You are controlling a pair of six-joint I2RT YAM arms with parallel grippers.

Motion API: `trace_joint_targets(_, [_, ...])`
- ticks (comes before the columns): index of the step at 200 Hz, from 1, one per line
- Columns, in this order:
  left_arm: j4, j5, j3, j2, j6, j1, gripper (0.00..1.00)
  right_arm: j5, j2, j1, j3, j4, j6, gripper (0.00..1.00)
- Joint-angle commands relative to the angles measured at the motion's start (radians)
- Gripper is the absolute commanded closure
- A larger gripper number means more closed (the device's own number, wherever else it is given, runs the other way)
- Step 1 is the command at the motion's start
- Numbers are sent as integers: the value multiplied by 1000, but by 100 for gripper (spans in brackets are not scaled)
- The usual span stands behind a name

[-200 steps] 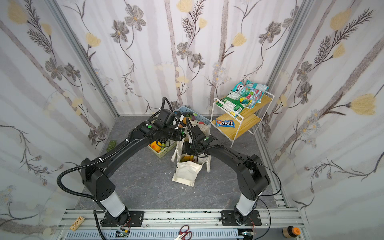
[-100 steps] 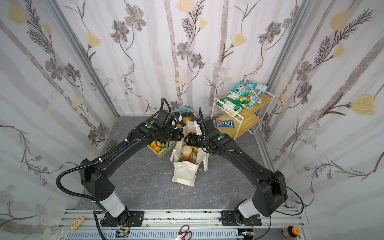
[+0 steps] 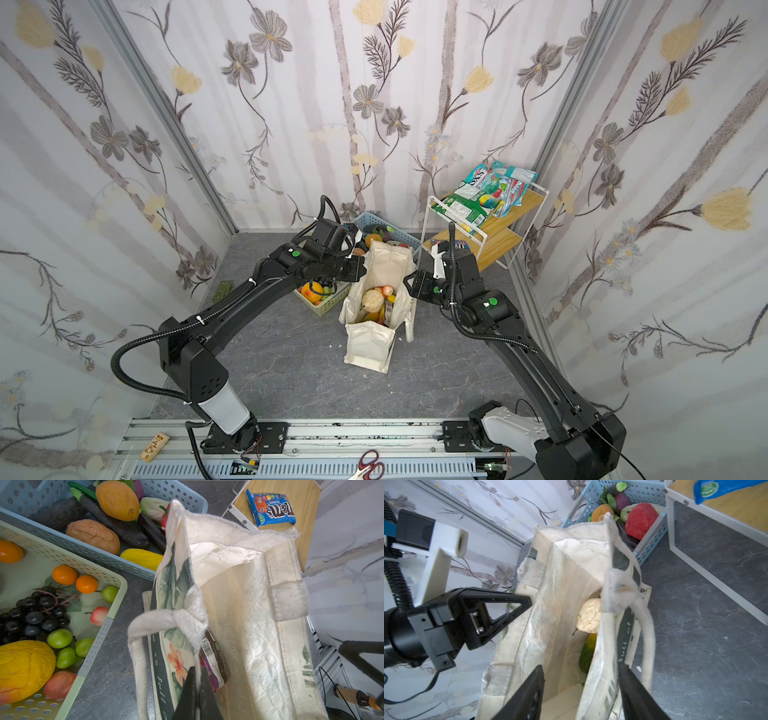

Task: Place the food into the grocery bag and tie it
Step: 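Raise the right gripper out of the bag toward the nearer handle, then grasp the bag handle nearest the right gripper while the left gripper holds its handle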

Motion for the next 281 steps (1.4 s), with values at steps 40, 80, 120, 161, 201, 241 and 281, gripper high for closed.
trace_joint_targets(40, [7,-4,2,-10,7,2,100,9,-75,-109,-230,54,-1,41])
trace_joint_targets(80, [-2,-11,0,-13,7,2,100,-66,-51,-113,-344,198,13,41])
trace_joint_targets(120, [-5,-18,-5,-20,3,2,100,-96,-35,-113,-413,268,26,41])
trace_joint_targets(161, [-4,-17,-3,-19,-1,2,100,-125,-9,-110,-455,340,34,41])
trace_joint_targets(201, [-5,-17,-4,-21,-2,2,100,-144,27,-97,-493,427,57,42])
trace_joint_targets(241, [-4,-20,-9,-27,-3,2,100,-149,88,-64,-495,488,70,44])
trace_joint_targets(281, [-5,-21,-9,-29,-4,1,100,-148,128,-34,-504,533,88,50])
